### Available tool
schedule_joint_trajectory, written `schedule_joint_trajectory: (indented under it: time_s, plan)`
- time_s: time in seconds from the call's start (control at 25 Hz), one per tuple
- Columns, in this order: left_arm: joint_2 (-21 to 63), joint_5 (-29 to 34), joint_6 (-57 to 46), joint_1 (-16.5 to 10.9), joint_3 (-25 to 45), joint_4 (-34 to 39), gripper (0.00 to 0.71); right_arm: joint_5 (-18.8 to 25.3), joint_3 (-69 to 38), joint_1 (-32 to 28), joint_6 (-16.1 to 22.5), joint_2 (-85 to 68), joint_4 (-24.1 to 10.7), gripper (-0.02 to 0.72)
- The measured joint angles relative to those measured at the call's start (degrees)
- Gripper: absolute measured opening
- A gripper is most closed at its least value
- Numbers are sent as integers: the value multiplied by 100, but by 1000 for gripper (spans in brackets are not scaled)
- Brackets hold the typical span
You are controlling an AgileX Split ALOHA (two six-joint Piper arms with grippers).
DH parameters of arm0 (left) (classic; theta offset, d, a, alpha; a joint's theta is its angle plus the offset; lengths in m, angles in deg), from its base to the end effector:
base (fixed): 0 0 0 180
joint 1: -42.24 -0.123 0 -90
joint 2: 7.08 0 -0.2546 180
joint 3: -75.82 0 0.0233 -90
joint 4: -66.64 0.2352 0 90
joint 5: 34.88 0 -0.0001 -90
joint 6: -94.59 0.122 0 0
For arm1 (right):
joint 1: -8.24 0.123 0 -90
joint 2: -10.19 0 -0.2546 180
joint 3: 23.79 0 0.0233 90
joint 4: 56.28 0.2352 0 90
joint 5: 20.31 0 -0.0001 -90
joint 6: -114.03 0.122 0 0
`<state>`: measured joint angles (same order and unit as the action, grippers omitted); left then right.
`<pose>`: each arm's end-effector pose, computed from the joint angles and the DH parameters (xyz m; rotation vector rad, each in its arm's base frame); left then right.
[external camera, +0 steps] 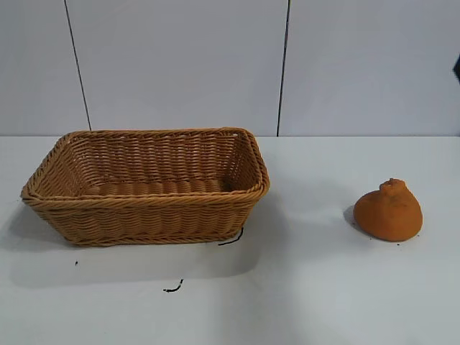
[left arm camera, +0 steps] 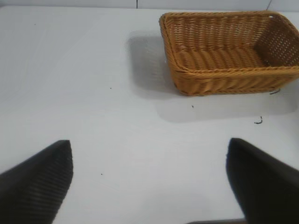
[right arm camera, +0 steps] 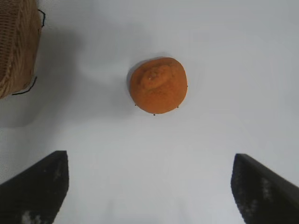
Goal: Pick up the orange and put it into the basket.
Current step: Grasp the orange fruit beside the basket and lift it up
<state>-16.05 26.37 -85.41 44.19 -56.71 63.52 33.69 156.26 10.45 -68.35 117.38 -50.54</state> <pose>0.0393 -0.0072 0.2555 0.0377 2.0536 -0.0864 0.3457 0.0232 0.2042 -0.0487 2.8094 0.1270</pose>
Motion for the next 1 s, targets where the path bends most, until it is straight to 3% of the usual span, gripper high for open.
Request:
schedule_joint_trajectory:
  time_s: [0.36, 0.72, 0.84, 1.0]
  plan:
    - [0, 0, 0, 0, 0, 0, 639, -195, 437, 0, 142, 1710, 21, 675]
    - [0, 0, 0, 0, 0, 0, 639, -476, 448, 0, 159, 2379, 21, 653]
    - [0, 0, 0, 0, 0, 0, 639, -482, 448, 0, 159, 2385, 26, 498]
    - [0, 0, 0, 0, 0, 0, 639, -401, 482, 0, 159, 2375, 26, 133]
